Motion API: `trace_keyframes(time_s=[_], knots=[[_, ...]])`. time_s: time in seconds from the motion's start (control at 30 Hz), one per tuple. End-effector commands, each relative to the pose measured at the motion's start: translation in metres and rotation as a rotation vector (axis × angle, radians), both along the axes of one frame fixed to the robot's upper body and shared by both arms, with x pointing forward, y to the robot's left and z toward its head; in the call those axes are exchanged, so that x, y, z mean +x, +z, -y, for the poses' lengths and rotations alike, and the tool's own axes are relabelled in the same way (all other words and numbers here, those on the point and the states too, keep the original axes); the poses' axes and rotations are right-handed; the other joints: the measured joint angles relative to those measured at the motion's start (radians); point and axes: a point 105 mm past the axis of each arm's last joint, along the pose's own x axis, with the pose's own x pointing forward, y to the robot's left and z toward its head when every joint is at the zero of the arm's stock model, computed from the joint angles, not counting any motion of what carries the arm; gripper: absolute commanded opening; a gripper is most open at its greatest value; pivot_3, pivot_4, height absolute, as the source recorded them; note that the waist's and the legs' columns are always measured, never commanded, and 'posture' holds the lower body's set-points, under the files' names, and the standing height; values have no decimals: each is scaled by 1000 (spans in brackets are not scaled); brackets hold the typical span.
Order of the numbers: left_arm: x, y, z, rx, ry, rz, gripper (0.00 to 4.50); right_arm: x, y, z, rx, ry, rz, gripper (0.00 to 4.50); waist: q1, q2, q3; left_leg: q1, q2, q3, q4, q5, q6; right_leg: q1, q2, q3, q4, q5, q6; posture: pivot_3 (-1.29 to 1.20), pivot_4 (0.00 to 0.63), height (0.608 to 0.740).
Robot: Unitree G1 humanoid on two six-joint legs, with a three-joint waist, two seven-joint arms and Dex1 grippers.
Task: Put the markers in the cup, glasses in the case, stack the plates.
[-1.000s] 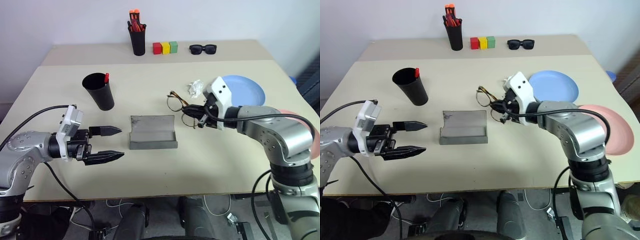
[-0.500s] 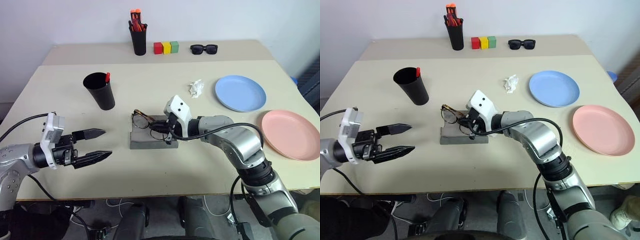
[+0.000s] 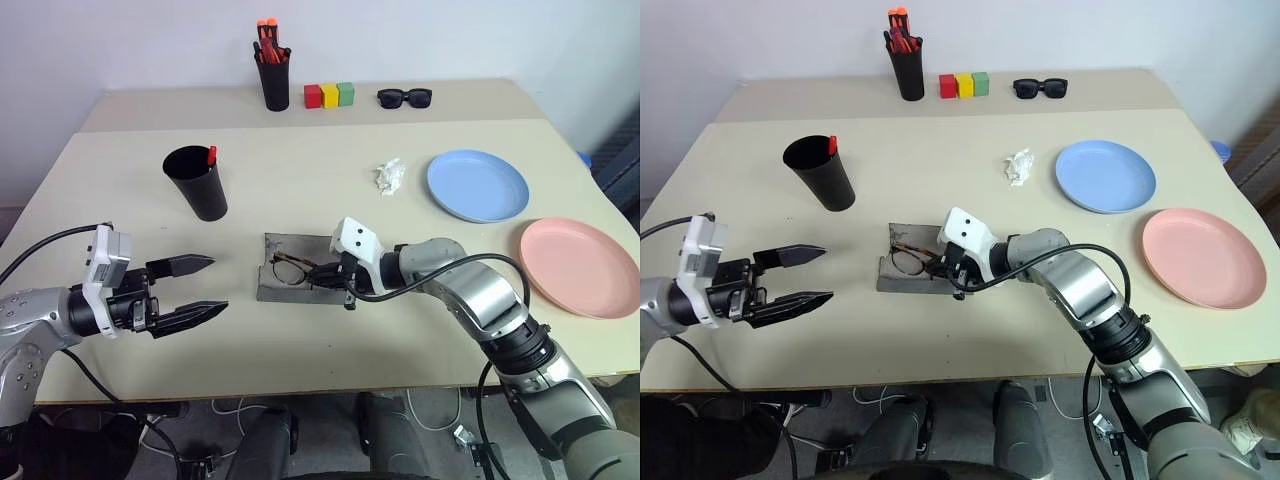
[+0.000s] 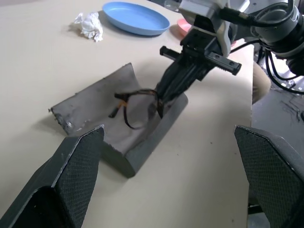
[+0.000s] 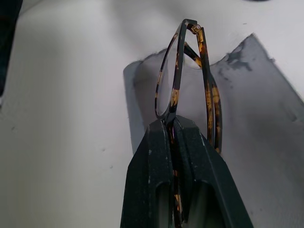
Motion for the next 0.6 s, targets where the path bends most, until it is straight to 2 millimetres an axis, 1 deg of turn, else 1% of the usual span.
trace_keyframes(time_s=[0.03, 0.13, 0.27, 0.4, 0.43, 0.53, 0.6], knots=[[0, 4, 2, 0, -16, 35, 4500, -1, 6, -1, -7, 32, 45, 46, 0, 0, 0, 0, 0, 0, 0, 0, 0, 0, 0, 0, 0, 0, 0, 0, 150, 740], [0, 3, 2, 1, -18, 36, 4500, -2, 5, -2, -12, 57, 39, 46, 1, 0, 0, 0, 0, 0, 0, 0, 0, 0, 0, 0, 0, 0, 0, 0, 150, 740], [1, 2, 5, 8, -22, 41, 4500, 3, 6, -9, -6, 75, 61, 46, -1, 0, 0, 0, 0, 0, 0, 0, 0, 0, 0, 0, 0, 0, 0, 0, 150, 740], [4, 8, 10, -4, -15, 52, 4500, 4, 5, -13, -1, 93, 67, 46, 0, 0, 0, 0, 0, 0, 0, 0, 0, 0, 0, 0, 0, 0, 0, 0, 150, 740], [5, 9, 10, -4, -11, 54, 4500, 3, 5, -14, 5, 104, 59, 347, 1, 0, 0, 0, 0, 0, 0, 0, 0, 0, 0, 0, 0, 0, 0, 0, 150, 740], [6, 10, 9, 0, -3, 55, 4500, 3, 7, -15, 18, 114, 50, 1472, 1, 0, 0, 0, 0, 0, 0, 0, 0, 0, 0, 0, 0, 0, 0, 0, 150, 740], [7, 11, 9, 1, 0, 56, 4500, 3, 9, -14, 25, 113, 44, 2570, 0, 0, 0, 0, 0, 0, 0, 0, 0, 0, 0, 0, 0, 0, 0, 0, 150, 740]])
